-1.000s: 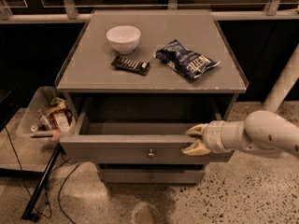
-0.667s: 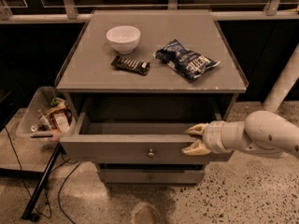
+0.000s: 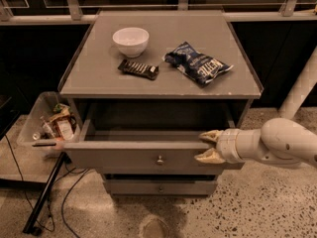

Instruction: Open top drawer

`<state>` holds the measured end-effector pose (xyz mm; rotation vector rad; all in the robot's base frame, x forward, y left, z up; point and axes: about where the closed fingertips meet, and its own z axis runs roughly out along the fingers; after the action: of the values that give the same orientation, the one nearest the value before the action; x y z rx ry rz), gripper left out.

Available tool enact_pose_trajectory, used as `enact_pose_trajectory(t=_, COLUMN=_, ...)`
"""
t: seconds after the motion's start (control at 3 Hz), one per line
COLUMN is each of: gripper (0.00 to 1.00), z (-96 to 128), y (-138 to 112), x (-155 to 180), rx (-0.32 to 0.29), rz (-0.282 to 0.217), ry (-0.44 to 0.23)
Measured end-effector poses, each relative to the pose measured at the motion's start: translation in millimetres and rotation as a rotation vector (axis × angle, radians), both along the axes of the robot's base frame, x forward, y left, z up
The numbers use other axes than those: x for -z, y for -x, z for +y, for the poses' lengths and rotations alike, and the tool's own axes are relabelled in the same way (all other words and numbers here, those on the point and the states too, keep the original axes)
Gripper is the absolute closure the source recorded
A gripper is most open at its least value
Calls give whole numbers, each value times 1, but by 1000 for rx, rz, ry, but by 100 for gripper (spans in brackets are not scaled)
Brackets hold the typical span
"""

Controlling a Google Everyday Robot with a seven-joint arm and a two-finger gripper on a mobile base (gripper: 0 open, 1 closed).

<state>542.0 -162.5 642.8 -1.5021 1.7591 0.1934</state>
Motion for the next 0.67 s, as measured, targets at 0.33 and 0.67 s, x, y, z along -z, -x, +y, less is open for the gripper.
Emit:
enact_pose_trajectory(t=0.33, gripper=84, z=-5, y=14, x=0, rx=1, rz=-2, ry=12)
enact_pose_trajectory(t=0.67, gripper=100, z=-5, y=15, x=-2, rx=2, rz=-2, ry=12)
